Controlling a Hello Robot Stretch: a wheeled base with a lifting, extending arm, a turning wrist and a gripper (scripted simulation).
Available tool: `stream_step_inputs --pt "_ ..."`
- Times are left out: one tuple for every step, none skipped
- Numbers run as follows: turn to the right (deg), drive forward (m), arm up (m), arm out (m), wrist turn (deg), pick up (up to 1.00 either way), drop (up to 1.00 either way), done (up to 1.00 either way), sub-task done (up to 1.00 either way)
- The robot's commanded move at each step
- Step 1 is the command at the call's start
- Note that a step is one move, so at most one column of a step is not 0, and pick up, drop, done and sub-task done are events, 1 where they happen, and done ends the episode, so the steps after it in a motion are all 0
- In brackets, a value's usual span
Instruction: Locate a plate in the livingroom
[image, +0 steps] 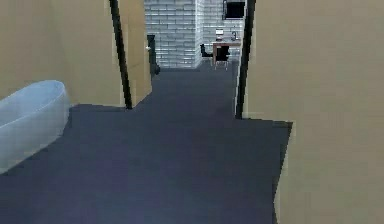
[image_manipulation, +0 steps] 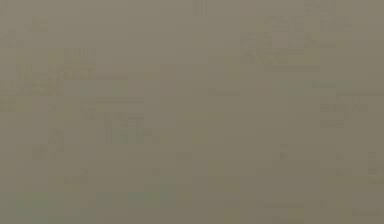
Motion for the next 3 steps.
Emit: stream_step_inputs --pt "0.0 1.0 0.0 0.0 0.0 0.0 0.0 0.0 0.0" --pt "0.0 1.0 0.0 0.0 0.0 0.0 0.0 0.0 0.0" --pt "6.0 0.0 0.0 0.0 0.0 0.0 0.0 0.0 0.0"
